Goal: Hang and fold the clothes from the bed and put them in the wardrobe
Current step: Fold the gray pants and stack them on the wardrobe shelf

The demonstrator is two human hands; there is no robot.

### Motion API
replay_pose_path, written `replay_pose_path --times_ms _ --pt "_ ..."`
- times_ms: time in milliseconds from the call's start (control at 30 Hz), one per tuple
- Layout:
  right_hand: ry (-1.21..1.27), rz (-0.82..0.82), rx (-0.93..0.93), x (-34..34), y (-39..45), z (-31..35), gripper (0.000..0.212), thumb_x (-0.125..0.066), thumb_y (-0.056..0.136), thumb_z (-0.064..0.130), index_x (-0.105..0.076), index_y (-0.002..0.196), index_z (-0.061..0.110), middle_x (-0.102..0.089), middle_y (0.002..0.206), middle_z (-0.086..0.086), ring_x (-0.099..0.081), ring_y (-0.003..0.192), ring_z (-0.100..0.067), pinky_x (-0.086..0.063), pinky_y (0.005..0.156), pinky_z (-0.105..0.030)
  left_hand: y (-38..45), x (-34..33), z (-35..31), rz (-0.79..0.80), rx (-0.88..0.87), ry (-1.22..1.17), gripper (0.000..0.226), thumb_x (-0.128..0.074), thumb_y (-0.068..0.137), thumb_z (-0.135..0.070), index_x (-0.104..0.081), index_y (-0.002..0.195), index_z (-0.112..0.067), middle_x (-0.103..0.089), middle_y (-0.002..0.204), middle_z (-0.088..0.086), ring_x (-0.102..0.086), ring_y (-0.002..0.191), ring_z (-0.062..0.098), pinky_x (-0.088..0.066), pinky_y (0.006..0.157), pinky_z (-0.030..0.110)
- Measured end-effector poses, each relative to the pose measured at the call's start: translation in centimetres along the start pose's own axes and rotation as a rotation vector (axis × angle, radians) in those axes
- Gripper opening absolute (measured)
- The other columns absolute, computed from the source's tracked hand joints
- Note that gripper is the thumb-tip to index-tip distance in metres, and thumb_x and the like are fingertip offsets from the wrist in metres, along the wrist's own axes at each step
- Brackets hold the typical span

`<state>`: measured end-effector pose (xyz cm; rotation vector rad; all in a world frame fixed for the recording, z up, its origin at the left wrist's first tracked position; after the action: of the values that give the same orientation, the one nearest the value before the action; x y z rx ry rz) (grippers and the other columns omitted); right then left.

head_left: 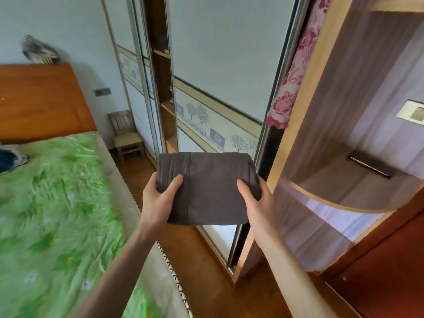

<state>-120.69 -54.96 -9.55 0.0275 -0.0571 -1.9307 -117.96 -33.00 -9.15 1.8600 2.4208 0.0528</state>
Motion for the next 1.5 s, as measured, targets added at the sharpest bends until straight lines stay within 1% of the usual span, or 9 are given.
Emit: replay_pose_path --times_ms 67,200,367,533,733,900,1033,1233,1500 --pt "-0.035 0.076 0.013 -0.5 3.3 -0.1 0.038 -0.068 0.098 0.039 -0.056 0.134 0.036 -0.060 0.118 0.025 -0.061 0.104 0.005 -0.055 0.079 -0.014 1.7 -1.4 0.2 -0.092 0.010 0.002 0.034 -0.076 0.095 -0.031 -0.065 0.124 -0.018 -0.073 0.110 -0.001 -0.072 0.096 0.010 -0.058 0.068 0.015" --pt "-0.067 0.222 0.049 -1.3 9.2 -0.6 0.041 -0.066 0.099 0.045 -0.053 0.137 0.040 -0.061 0.121 0.027 -0.061 0.106 0.011 -0.055 0.093 -0.020 4.5 -3.5 0.5 -0.222 0.014 -0.027 0.025 -0.078 0.094 -0.029 -0.068 0.116 -0.023 -0.075 0.107 -0.003 -0.074 0.091 0.003 -0.058 0.068 0.015" --pt "-0.039 0.363 0.059 -2.8 14.1 -0.7 0.037 -0.067 0.098 0.044 -0.052 0.131 0.045 -0.060 0.123 0.027 -0.060 0.114 0.003 -0.055 0.098 -0.026 6.2 -4.3 1.1 -0.345 0.031 -0.041 0.034 -0.079 0.093 -0.031 -0.069 0.124 -0.022 -0.078 0.112 -0.003 -0.075 0.099 0.009 -0.061 0.079 0.024" --pt "0.027 0.487 0.036 -5.9 17.0 -0.5 0.046 -0.069 0.098 0.044 -0.056 0.141 0.034 -0.064 0.133 0.014 -0.062 0.123 -0.008 -0.057 0.102 -0.038 7.4 -3.4 0.1 -0.433 0.017 -0.037 0.025 -0.078 0.094 -0.028 -0.069 0.117 -0.025 -0.078 0.105 -0.007 -0.075 0.090 0.003 -0.058 0.067 0.015" --pt "0.093 0.571 0.062 -10.3 20.0 0.2 0.045 -0.070 0.098 0.037 -0.057 0.141 0.034 -0.064 0.130 0.018 -0.062 0.118 0.000 -0.057 0.089 -0.016 10.8 -1.9 -0.5 -0.524 0.016 -0.059 0.026 -0.079 0.093 -0.030 -0.070 0.117 -0.025 -0.078 0.105 -0.007 -0.076 0.090 0.005 -0.059 0.066 0.017" --pt "0.089 0.585 0.073 -16.0 24.1 0.7 0.044 -0.070 0.098 0.037 -0.055 0.139 0.039 -0.062 0.128 0.020 -0.061 0.117 -0.003 -0.057 0.080 -0.012 16.7 0.0 -0.2 -0.573 0.006 -0.070 0.020 -0.079 0.093 -0.031 -0.069 0.111 -0.030 -0.078 0.102 -0.008 -0.076 0.088 0.006 -0.058 0.065 0.018" --pt "0.069 0.565 0.097 -21.8 29.0 1.4 0.050 -0.070 0.097 0.040 -0.055 0.144 0.035 -0.063 0.134 0.014 -0.062 0.121 -0.008 -0.059 0.094 -0.028 23.9 1.7 -0.5 -0.567 0.007 -0.076 0.022 -0.079 0.093 -0.034 -0.067 0.112 -0.033 -0.077 0.104 -0.008 -0.076 0.086 0.005 -0.060 0.068 0.023" --pt "0.109 0.505 0.054 -30.2 36.3 2.2 0.049 -0.071 0.096 0.040 -0.055 0.143 0.036 -0.063 0.133 0.013 -0.062 0.120 -0.011 -0.058 0.090 -0.027 35.9 4.6 -1.2 -0.495 -0.005 -0.075 0.017 -0.078 0.094 -0.032 -0.068 0.106 -0.035 -0.078 0.097 -0.013 -0.075 0.082 0.001 -0.058 0.062 0.017" --pt "0.091 0.402 0.012 -38.3 43.3 0.8 0.051 -0.071 0.095 0.038 -0.056 0.143 0.034 -0.064 0.133 0.010 -0.062 0.120 -0.013 -0.058 0.096 -0.037 47.8 7.2 0.2 -0.449 0.046 -0.086 0.037 -0.079 0.092 -0.036 -0.067 0.126 -0.028 -0.076 0.111 -0.008 -0.075 0.088 0.006 -0.057 0.063 0.018"
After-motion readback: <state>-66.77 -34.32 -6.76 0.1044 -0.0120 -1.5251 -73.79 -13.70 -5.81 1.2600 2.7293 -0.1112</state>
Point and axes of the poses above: each hand's wrist, its own y-axis towards the middle knuckle, its own x-axis out of the back of the hand, z = x × y, the point moved 1 cm from there along y, towards the middle knuckle
